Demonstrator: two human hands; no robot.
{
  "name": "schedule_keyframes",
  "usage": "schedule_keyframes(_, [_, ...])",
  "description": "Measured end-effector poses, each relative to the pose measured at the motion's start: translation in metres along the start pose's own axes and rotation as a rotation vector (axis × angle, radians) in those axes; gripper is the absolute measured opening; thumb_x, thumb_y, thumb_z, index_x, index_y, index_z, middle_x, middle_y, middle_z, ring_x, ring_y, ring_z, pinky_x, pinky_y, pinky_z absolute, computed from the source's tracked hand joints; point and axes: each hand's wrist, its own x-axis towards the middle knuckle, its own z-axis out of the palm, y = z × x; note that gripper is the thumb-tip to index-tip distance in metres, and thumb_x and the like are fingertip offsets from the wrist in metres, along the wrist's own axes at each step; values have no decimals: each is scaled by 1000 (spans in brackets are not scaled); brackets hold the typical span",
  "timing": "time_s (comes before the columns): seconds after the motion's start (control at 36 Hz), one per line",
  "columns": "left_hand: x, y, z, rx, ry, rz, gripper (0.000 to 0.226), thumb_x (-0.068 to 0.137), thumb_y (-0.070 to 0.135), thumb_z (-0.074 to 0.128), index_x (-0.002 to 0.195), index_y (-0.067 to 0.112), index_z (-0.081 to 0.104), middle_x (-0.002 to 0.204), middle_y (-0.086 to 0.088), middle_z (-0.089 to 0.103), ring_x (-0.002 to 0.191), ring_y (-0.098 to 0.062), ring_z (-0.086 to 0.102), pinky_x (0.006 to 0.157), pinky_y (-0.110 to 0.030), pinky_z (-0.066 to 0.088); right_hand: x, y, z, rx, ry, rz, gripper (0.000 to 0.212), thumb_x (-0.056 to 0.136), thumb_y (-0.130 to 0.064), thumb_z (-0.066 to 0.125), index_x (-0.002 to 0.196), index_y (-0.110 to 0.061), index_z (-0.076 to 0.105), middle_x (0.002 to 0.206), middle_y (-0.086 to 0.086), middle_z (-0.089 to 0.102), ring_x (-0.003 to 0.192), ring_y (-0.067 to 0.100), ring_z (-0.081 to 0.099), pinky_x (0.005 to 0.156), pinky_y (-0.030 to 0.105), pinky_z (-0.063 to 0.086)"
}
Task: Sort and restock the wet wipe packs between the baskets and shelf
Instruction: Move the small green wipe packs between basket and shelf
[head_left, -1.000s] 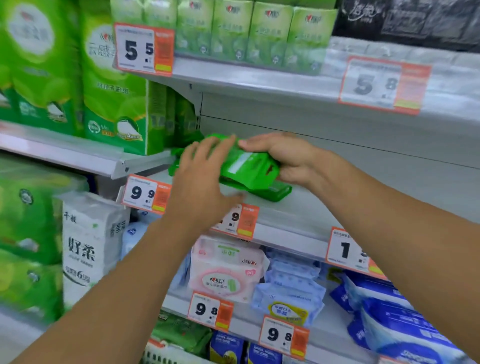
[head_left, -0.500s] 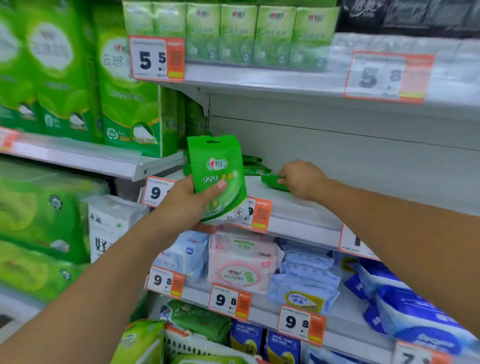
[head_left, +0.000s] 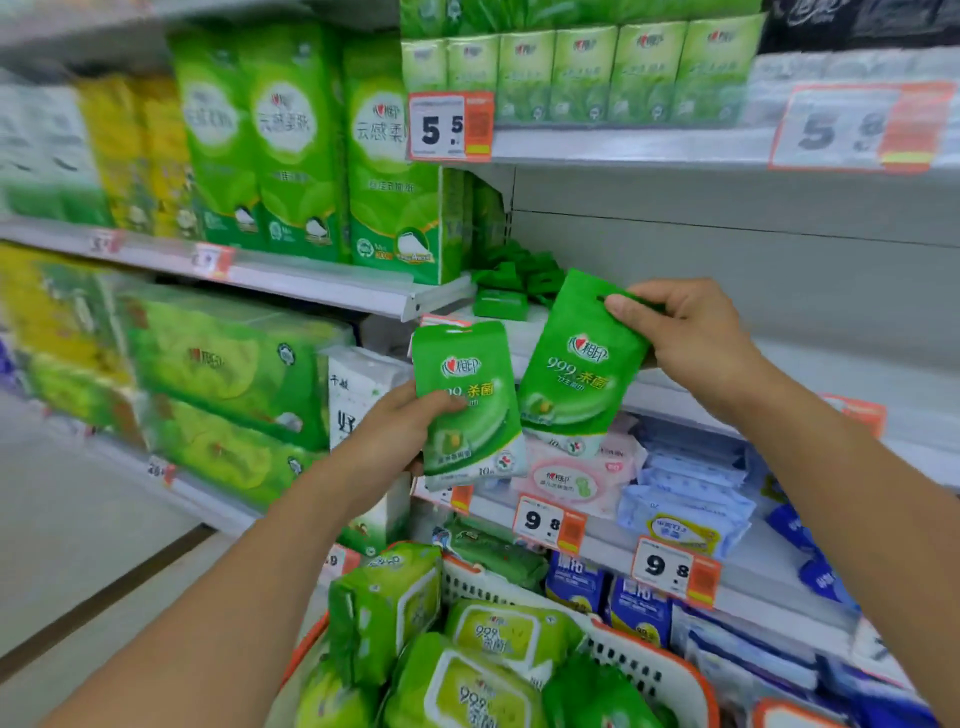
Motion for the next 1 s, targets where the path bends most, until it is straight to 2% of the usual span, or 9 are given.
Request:
schedule_keyframes(0.08, [-15, -8, -18, 84, -90, -7, 26, 94, 15, 62, 119, 22, 59, 86, -1, 74, 61, -14, 63, 41, -19, 35, -25, 16, 16, 161, -119, 228, 15, 98, -10, 58, 99, -1, 70, 69, 5, 73, 59, 14, 70, 50, 27, 56])
schedule_keyframes(0.17, [-29, -18, -32, 196, -165, -20, 40, 91, 15, 67, 123, 34, 51, 105, -13, 72, 77, -24, 61, 46, -24, 36, -46, 37, 24, 173, -194, 334, 16, 98, -11, 59, 104, -4, 72, 77, 7, 76, 65, 15, 73, 51, 27, 57])
schedule_keyframes(0.39, [-41, -37, -52, 299, -167, -62, 49, 88, 11, 71, 119, 41, 46, 102, -11, 71, 77, -26, 64, 56, -34, 43, -61, 52, 32, 54, -391, 411, 21, 99, -16, 59, 106, 0, 70, 90, 17, 73, 76, 25, 70, 63, 36, 63])
schedule_keyframes(0.56, [-43, -38, -54, 408, -118, -132, 34, 92, 30, 67, 119, 38, 48, 94, 5, 70, 65, -22, 65, 46, -30, 48, -64, 53, 39, -94, -561, 390, 16, 98, -19, 61, 102, -11, 75, 79, 6, 77, 67, 18, 72, 52, 30, 59])
schedule_keyframes(0.64, [-47, -38, -48, 570, -278, -273, 25, 91, 26, 68, 101, 40, 49, 89, 9, 69, 64, -24, 64, 51, -31, 51, -71, 64, 50, -295, -793, 401, 15, 97, -19, 64, 96, -10, 75, 77, 13, 74, 60, 22, 70, 45, 29, 56])
schedule_keyframes(0.69, [-48, -46, -39, 755, -410, -403, 40, 92, 22, 68, 124, 33, 47, 107, 1, 66, 65, -25, 64, 57, -34, 57, -80, 77, 59, -419, -977, 427, 14, 97, -19, 64, 94, -9, 74, 75, 12, 73, 58, 23, 68, 43, 25, 53])
schedule_keyframes(0.78, [-43, -73, -27, 877, -532, -587, 79, 94, 21, 67, 156, 19, 18, 147, -21, 44, 65, -20, 69, 64, -30, 61, -90, 94, 71, -503, -1130, 457, 18, 98, -18, 63, 83, -14, 72, 63, 0, 69, 62, 30, 66, 43, 24, 52])
schedule_keyframes(0.89, [-36, -104, -14, 820, -581, -735, 85, 94, 14, 65, 158, 16, 9, 158, -24, 25, 124, -45, 53, 77, -39, 61, -96, 112, 83, -562, -1167, 421, 14, 98, -18, 62, 89, -15, 73, 65, 1, 69, 49, 19, 64, 43, 23, 51])
schedule_keyframes(1.0, [-26, -123, -8, 951, -727, -830, 63, 99, 27, 59, 150, 6, 30, 147, -27, 41, 115, -44, 61, 77, -40, 61, -92, 131, 98, -698, -1004, 98, 16, 96, -31, 63, 92, -20, 74, 77, 1, 70, 70, 21, 67, 69, 27, 46])
